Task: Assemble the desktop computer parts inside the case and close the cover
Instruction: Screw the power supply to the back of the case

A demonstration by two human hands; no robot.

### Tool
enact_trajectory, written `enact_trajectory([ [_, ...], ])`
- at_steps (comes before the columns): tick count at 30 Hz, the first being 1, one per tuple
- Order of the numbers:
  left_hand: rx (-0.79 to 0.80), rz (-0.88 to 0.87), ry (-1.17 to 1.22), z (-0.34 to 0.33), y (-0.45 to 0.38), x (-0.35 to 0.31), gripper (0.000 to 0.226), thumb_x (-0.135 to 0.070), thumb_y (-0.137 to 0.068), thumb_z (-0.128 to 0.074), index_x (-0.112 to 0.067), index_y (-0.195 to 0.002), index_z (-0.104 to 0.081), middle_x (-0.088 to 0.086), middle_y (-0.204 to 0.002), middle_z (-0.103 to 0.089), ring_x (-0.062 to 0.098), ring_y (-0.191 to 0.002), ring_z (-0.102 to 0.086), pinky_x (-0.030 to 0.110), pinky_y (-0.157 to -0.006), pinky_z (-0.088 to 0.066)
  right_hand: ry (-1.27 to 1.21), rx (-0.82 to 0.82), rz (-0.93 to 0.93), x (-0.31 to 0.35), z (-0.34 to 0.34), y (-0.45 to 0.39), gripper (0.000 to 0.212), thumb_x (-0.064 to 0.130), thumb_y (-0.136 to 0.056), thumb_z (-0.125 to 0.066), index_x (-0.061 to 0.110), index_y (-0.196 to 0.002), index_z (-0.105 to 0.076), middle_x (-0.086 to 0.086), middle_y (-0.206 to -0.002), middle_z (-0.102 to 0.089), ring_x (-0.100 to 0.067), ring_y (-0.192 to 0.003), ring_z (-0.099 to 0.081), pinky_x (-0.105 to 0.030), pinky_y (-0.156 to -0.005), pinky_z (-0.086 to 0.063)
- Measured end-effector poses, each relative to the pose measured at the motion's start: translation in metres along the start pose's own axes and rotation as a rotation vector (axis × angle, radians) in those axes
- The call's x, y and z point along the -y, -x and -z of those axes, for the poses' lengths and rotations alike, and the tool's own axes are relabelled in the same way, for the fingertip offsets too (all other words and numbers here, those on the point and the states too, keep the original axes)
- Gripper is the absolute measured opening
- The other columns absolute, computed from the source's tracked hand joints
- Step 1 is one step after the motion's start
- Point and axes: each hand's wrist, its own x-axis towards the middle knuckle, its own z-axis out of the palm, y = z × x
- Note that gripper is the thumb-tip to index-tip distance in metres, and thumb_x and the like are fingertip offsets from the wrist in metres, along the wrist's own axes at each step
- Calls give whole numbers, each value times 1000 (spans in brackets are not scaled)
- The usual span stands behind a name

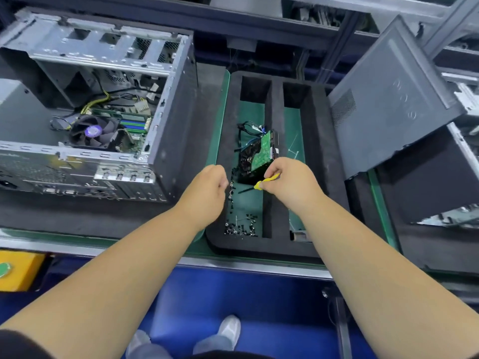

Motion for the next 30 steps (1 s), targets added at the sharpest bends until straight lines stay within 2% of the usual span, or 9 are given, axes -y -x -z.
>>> enact_trajectory([
  [4, -7, 162, 8, -14, -2, 12, 19, 3, -89, -36, -12, -79, -41, 8, -100, -52, 27, -80, -46, 38, -71, -40, -27, 23, 36, -9, -4, 4, 17, 21, -78, -78, 26, -84, -63, 12, -74, -64, -9, -59, -53, -24, -52, -39],
  [7, -31, 172, 12, -18, -2, 16, 21, 4, -89, -35, -14, -79, -40, 6, -102, -52, 27, -87, -49, 40, -78, -44, 38, 58, 52, -13, -9, 3, 13, 20, -83, -73, 24, -87, -62, 9, -79, -66, -15, -64, -57, -28, -58, -47],
  [10, -36, 177, 5, -19, -2, 16, 24, 5, -88, -35, -17, -81, -41, 4, -105, -52, 27, -90, -51, 41, -80, -46, 148, 88, 100, -15, -12, 1, 11, 17, -84, -70, 22, -89, -61, 2, -89, -64, -20, -76, -60, -34, -67, -52],
  [12, -30, 184, 4, -21, -3, 18, 27, 5, -89, -34, -20, -85, -44, 1, -105, -52, 27, -87, -51, 42, -76, -46, 197, 108, 123, -17, -14, 0, 11, 16, -84, -69, 22, -89, -61, 0, -92, -62, -21, -80, -59, -32, -66, -50],
  [14, -16, 183, 29, -22, -4, 19, 28, 1, -94, -35, -23, -94, -50, -2, -107, -50, 21, -87, -50, 34, -75, -43, 238, 135, 135, -18, -16, -1, 11, 16, -85, -68, 22, -90, -60, 0, -93, -60, -19, -75, -54, -28, -58, -41],
  [16, 1, 164, 78, -22, -4, 17, 30, 1, -95, -37, -22, -106, -54, -4, -111, -50, 15, -95, -51, 26, -82, -41, 260, 160, 139, -18, -19, -2, 11, 16, -85, -68, 21, -90, -60, 0, -92, -59, -17, -70, -50, -26, -53, -34],
  [19, 14, 139, 98, -22, -3, 15, 34, 0, -95, -42, -21, -117, -56, -5, -113, -51, 10, -97, -53, 20, -87, -40, 265, 173, 138, -20, -21, -4, 11, 17, -84, -69, 21, -90, -60, 1, -92, -61, -18, -73, -52, -26, -52, -34],
  [25, 28, 122, 95, -24, -4, 15, 29, -8, -94, -51, -26, -116, -57, -10, -109, -51, 5, -91, -56, 22, -88, -44, 241, 170, 137, -24, -22, -5, 11, 16, -85, -69, 21, -90, -60, 1, -91, -61, -21, -80, -56, -28, -60, -39],
  [30, 29, 117, 102, -30, -5, 17, 25, -14, -92, -55, -32, -110, -58, -17, -101, -52, 1, -85, -56, 15, -77, -42, 213, 127, 148, -18, -9, -6, 11, 15, -83, -69, 22, -89, -61, 2, -91, -61, -20, -82, -57, -28, -64, -44],
])
